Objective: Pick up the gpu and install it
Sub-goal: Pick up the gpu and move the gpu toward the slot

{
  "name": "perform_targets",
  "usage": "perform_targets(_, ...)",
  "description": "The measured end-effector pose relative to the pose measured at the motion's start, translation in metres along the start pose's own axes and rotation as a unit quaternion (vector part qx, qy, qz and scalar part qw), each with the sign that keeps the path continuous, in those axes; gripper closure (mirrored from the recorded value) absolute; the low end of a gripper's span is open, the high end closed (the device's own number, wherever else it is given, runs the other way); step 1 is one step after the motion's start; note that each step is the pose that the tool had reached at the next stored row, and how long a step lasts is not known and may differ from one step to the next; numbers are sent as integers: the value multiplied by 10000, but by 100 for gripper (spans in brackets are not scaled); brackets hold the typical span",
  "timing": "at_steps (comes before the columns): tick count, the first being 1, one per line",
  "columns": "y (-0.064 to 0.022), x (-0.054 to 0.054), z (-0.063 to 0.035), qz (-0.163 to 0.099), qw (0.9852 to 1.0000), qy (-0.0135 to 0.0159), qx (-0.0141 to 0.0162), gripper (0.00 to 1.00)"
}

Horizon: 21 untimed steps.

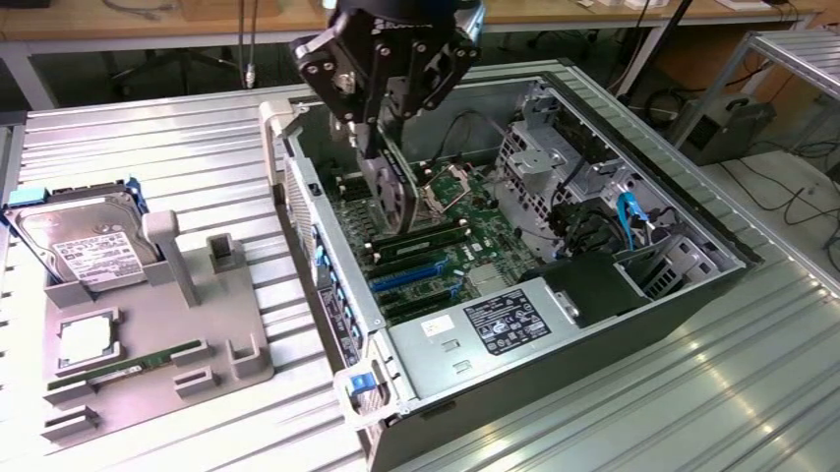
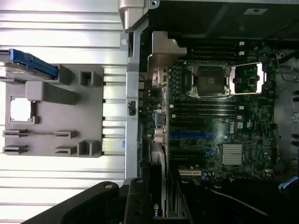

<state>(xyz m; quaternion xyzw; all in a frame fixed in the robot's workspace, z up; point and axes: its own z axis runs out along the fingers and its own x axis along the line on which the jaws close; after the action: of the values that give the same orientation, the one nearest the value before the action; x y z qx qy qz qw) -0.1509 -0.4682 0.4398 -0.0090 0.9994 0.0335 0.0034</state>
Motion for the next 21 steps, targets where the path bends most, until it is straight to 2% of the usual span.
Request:
perform_targets(6, -11, -332, 70, 0, 10000, 1, 1, 74)
perform_targets(9, -14, -568, 166, 1, 10000, 1, 13, 74)
perform_targets(18, -2, -992, 341, 0, 10000, 1, 25, 74)
perform_targets(21, -2, -1065, 398, 0, 10000, 1, 26, 74)
